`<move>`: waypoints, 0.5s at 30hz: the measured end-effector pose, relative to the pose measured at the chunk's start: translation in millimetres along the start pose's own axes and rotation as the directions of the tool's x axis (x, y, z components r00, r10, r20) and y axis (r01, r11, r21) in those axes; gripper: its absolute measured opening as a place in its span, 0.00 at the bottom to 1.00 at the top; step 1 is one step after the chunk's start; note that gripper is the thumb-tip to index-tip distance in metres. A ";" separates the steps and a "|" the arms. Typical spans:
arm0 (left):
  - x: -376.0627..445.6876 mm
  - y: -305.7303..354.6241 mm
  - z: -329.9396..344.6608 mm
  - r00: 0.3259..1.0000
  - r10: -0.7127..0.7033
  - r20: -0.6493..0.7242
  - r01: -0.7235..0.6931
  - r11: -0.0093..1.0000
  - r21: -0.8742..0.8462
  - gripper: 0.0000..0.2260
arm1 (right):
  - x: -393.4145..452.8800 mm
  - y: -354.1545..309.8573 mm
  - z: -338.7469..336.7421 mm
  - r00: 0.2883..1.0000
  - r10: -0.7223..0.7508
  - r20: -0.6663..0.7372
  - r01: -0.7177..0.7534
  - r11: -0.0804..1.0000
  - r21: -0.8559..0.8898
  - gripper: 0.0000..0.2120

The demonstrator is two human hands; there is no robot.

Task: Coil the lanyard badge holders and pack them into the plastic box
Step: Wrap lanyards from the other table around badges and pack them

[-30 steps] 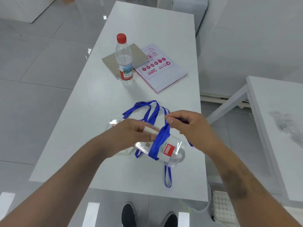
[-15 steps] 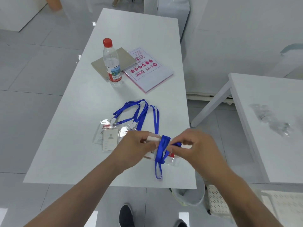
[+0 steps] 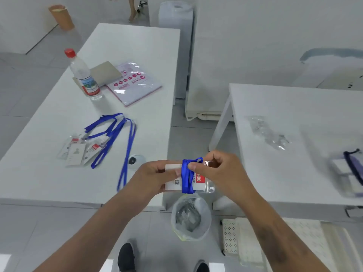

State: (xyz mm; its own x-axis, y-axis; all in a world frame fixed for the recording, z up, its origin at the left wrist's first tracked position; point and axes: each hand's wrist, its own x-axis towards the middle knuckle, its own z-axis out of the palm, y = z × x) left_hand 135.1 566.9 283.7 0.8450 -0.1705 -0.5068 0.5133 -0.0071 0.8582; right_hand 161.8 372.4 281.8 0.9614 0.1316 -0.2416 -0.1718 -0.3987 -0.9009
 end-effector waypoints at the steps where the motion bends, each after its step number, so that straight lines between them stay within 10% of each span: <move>1: 0.2 -0.2 11.7 1.000 0.000 -0.009 0.000 1.000 0.008 0.09 | -4.0 5.0 -10.3 1.000 0.004 -0.010 -0.004 1.000 -0.019 0.20; 15: 2.3 8.4 114.8 0.989 0.059 -0.134 -0.034 0.982 0.186 0.07 | -41.1 45.5 -97.2 0.978 0.019 -0.206 -0.047 0.990 -0.133 0.19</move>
State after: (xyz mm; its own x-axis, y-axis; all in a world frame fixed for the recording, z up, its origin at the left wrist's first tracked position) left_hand 124.2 453.3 299.0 0.8864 -0.0369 -0.4614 0.4477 -0.1847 0.8749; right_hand 135.3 260.6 285.8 0.9816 -0.0660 -0.1792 -0.1871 -0.5219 -0.8322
